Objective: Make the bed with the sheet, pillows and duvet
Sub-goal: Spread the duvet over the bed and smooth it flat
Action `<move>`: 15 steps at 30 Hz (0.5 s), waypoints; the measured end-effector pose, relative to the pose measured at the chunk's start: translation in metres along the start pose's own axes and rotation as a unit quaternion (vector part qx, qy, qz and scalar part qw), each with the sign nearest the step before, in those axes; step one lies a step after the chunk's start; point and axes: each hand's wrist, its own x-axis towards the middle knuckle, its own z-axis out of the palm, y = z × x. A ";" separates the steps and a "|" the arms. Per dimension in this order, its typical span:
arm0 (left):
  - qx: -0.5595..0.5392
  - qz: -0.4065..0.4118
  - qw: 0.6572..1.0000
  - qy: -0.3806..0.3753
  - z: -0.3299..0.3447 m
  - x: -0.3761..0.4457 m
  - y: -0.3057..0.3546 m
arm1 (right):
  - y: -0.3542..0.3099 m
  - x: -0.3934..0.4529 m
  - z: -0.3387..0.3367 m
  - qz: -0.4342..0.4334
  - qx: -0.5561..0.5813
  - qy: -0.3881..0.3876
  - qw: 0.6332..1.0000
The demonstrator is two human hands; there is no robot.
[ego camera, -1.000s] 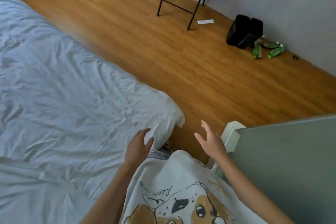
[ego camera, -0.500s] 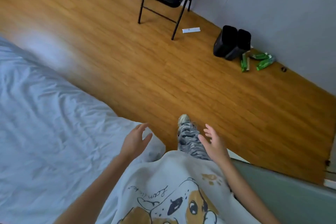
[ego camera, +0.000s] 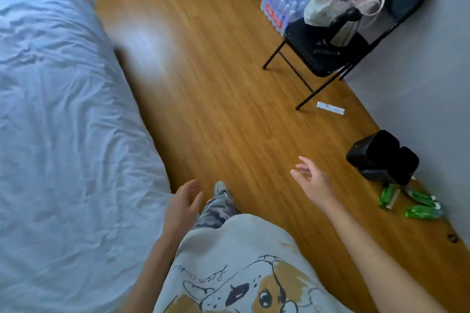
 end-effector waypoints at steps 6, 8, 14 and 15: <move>-0.060 -0.075 0.993 0.074 -0.041 0.110 0.014 | -0.097 0.136 0.023 -0.029 -0.032 -0.079 0.996; -0.052 -0.092 0.991 0.077 -0.064 0.159 0.021 | -0.145 0.181 0.032 -0.057 -0.048 -0.102 0.992; -0.016 -0.048 0.996 0.068 -0.165 0.317 0.079 | -0.308 0.297 0.023 -0.128 -0.052 -0.106 0.985; -0.005 -0.034 0.997 0.073 -0.184 0.348 0.091 | -0.334 0.320 0.019 -0.139 -0.047 -0.107 0.983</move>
